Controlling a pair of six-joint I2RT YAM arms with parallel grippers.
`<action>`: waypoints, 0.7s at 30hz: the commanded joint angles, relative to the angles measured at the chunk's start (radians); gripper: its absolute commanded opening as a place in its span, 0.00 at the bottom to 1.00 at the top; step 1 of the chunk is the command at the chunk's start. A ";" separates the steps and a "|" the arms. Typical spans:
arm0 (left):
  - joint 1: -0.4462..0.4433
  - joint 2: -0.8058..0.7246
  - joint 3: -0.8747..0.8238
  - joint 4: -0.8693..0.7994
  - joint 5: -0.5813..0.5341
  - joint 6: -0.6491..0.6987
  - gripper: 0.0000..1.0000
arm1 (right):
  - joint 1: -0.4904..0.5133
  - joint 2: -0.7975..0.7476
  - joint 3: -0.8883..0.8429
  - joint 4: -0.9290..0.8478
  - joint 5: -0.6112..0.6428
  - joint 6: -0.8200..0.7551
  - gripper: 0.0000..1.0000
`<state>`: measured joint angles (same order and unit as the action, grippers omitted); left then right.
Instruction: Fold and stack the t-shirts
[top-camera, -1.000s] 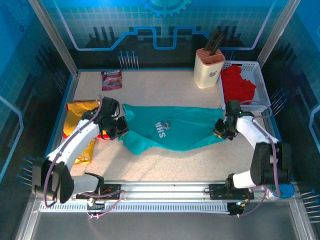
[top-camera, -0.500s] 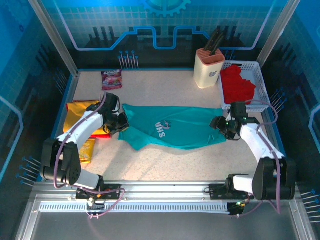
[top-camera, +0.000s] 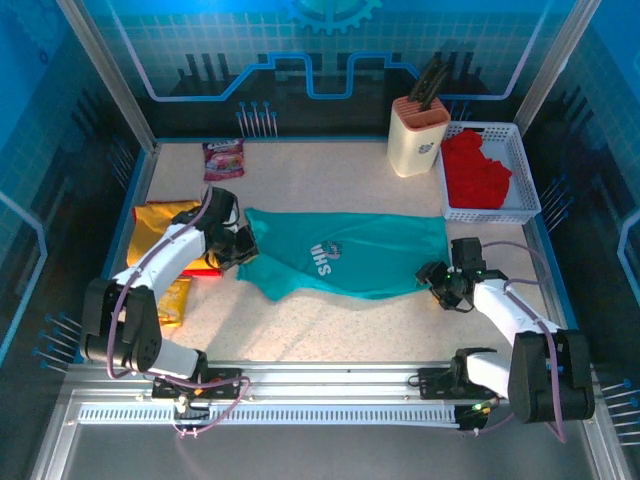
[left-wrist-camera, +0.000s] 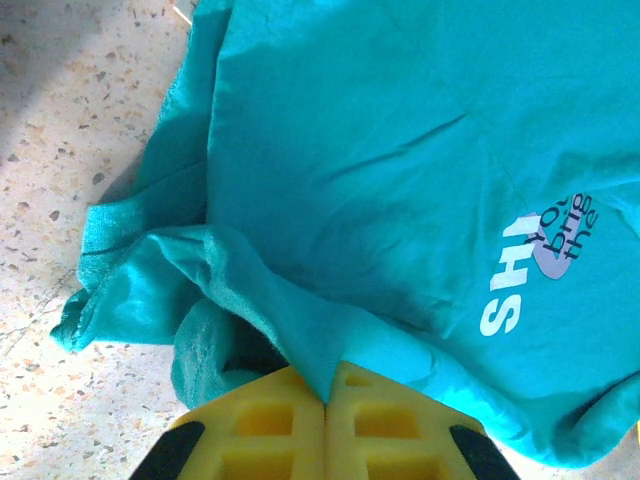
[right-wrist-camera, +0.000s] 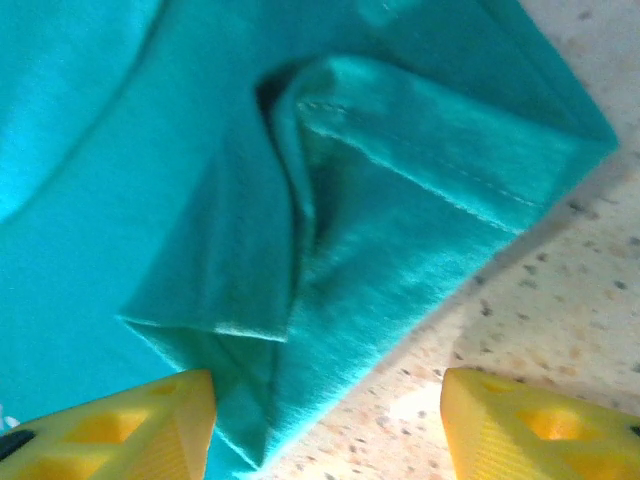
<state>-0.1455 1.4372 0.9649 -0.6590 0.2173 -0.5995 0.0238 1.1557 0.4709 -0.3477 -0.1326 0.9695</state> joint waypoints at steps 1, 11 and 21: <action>0.009 -0.035 -0.022 0.004 0.026 0.009 0.00 | 0.014 -0.003 0.005 0.072 -0.010 0.083 0.61; 0.010 -0.043 -0.035 0.014 0.027 0.007 0.00 | 0.005 0.000 -0.001 0.114 -0.023 0.154 0.48; 0.009 -0.045 -0.038 0.014 0.031 0.010 0.00 | 0.000 0.069 -0.014 0.203 -0.031 0.217 0.46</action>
<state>-0.1455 1.4181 0.9394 -0.6472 0.2260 -0.5995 0.0254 1.2098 0.4706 -0.1833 -0.1635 1.1500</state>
